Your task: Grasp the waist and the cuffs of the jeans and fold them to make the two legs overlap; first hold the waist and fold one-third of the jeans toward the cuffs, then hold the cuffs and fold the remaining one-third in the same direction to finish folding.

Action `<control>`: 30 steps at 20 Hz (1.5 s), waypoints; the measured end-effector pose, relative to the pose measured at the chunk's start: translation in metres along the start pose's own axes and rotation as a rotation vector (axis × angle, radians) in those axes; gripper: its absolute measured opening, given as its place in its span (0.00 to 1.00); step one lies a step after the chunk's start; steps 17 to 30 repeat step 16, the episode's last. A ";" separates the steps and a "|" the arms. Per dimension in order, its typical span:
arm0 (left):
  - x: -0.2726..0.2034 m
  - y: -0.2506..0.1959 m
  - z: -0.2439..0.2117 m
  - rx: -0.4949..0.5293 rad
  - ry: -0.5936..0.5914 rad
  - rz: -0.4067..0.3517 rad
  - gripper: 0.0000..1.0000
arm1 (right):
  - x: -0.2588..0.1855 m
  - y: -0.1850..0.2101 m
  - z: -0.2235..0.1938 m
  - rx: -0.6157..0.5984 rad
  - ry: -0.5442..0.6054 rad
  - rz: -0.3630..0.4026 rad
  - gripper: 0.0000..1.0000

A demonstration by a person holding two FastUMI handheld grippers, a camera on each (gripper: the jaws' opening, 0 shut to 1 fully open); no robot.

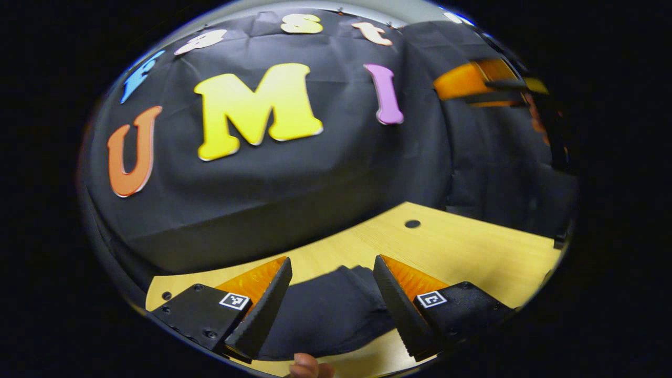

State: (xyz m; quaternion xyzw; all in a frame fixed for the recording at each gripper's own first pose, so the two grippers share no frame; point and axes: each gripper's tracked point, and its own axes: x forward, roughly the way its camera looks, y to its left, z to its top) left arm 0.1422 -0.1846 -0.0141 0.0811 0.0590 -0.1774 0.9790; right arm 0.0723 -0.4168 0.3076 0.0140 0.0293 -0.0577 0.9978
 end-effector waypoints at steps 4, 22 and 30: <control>-0.031 0.081 0.034 -0.088 -0.061 0.159 0.99 | -0.003 0.043 -0.004 0.003 0.004 0.057 1.00; -0.129 0.180 0.055 -0.201 -0.118 0.389 1.00 | -0.027 0.126 -0.019 -0.018 0.015 0.160 1.00; -0.129 0.180 0.055 -0.201 -0.118 0.389 1.00 | -0.027 0.126 -0.019 -0.018 0.015 0.160 1.00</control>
